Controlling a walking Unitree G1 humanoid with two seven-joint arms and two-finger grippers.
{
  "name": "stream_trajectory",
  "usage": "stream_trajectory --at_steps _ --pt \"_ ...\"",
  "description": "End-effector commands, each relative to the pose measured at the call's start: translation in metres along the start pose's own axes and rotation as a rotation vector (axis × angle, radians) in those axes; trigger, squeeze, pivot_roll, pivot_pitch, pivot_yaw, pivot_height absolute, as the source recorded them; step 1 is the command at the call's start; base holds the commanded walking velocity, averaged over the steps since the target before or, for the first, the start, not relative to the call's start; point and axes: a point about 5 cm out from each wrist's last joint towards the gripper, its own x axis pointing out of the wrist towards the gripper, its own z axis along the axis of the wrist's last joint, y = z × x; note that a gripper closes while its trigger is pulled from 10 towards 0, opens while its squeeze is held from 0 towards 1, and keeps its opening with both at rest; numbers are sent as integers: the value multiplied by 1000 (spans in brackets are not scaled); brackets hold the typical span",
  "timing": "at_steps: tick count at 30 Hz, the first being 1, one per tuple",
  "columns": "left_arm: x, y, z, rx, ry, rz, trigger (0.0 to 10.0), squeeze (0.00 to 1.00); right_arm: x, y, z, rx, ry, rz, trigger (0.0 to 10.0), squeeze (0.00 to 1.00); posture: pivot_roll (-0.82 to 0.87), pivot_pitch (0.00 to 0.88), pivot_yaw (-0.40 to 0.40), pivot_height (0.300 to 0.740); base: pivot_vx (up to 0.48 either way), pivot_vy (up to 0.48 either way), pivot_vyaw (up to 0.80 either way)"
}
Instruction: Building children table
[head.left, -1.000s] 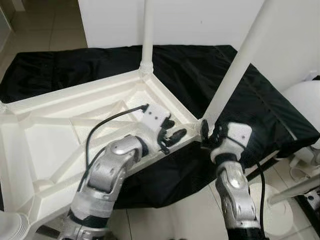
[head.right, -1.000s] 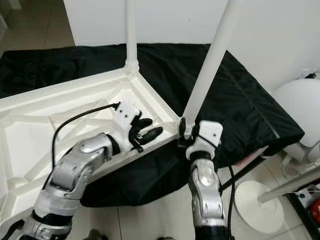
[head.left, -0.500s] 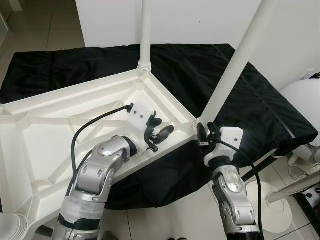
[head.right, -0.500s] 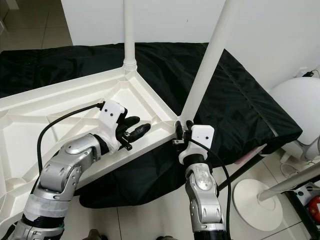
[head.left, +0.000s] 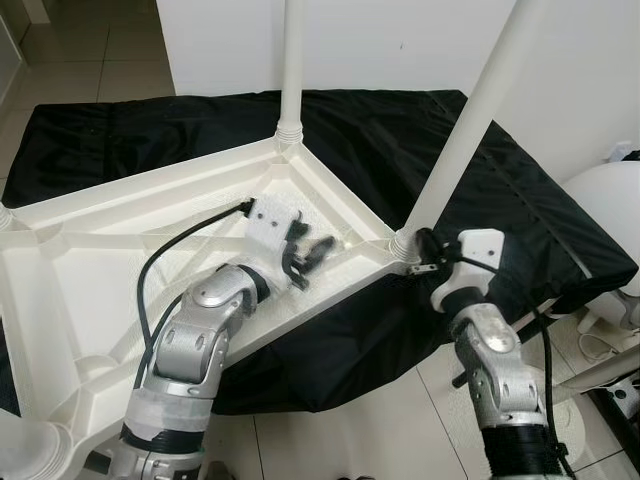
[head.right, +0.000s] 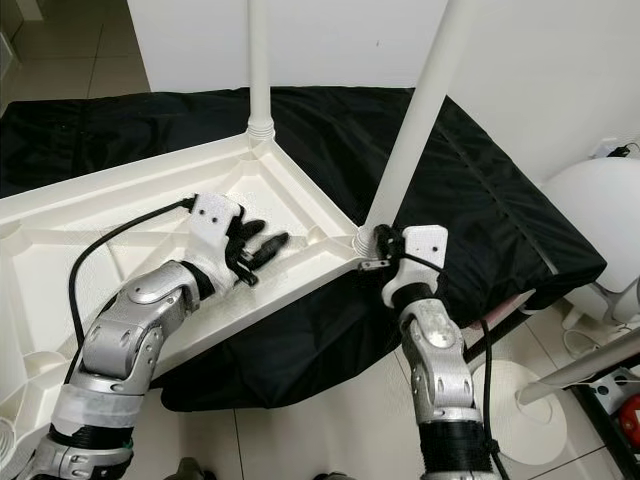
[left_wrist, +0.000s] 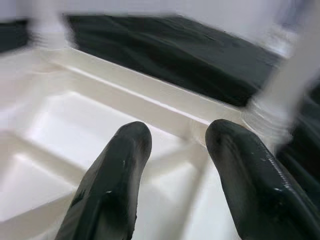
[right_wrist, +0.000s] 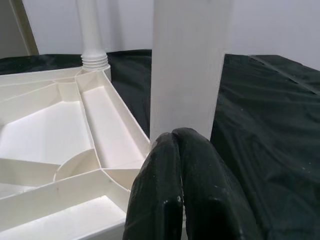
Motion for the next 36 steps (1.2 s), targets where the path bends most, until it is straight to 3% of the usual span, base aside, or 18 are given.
stream_trajectory --at_steps 1,3,7,17,19,20,21,22,23,25,32,36 --pt "1 5 0 -1 -65 96 10000 0 3 -17 5 -7 -51 -33 10000 0 28 88 -53 740 0 0 0" --pt "-3 12 0 -69 -165 175 10000 0 10 -29 9 -16 -107 -69 10000 0 24 92 -48 740 0 0 0" --pt "-10 17 -7 -116 -213 191 10000 0 12 -34 10 -18 -136 -113 10000 0 29 101 -50 740 0 0 0" --pt "-16 19 -12 -106 -211 193 10000 0 5 -29 9 -24 -140 -126 10000 0 32 108 -55 740 0 0 0" --pt "-23 20 -14 -105 -211 191 10000 0 -5 -24 8 -26 -136 -148 10000 0 30 113 -57 740 0 0 0" --pt "-32 20 -17 -102 -210 186 10000 0 -19 -17 6 -27 -127 -169 10000 0 26 117 -57 740 0 0 0" --pt "-32 20 -17 -102 -210 186 10000 0 -19 -17 6 -27 -127 -169 10000 0 26 117 -57 740 0 0 0" --pt "-41 19 -18 -98 -212 172 10000 0 -34 -10 5 -46 -119 -187 10000 0 24 118 -56 740 0 0 0" --pt "-41 19 -18 -98 -212 172 10000 0 -34 -10 5 -46 -119 -187 10000 0 24 118 -56 740 0 0 0" --pt "-50 16 -21 -91 -201 148 10000 0 -54 -2 2 -66 -104 -212 10000 0 21 119 -47 740 0 0 0" --pt "-54 18 -31 -69 -178 114 10000 0 -72 -2 -15 -89 -62 -219 10000 0 5 122 -28 740 0 0 0" --pt "-50 21 -33 -45 -164 78 10000 0 -69 -3 -17 -114 -47 -175 10000 0 5 122 -28 740 0 0 0"
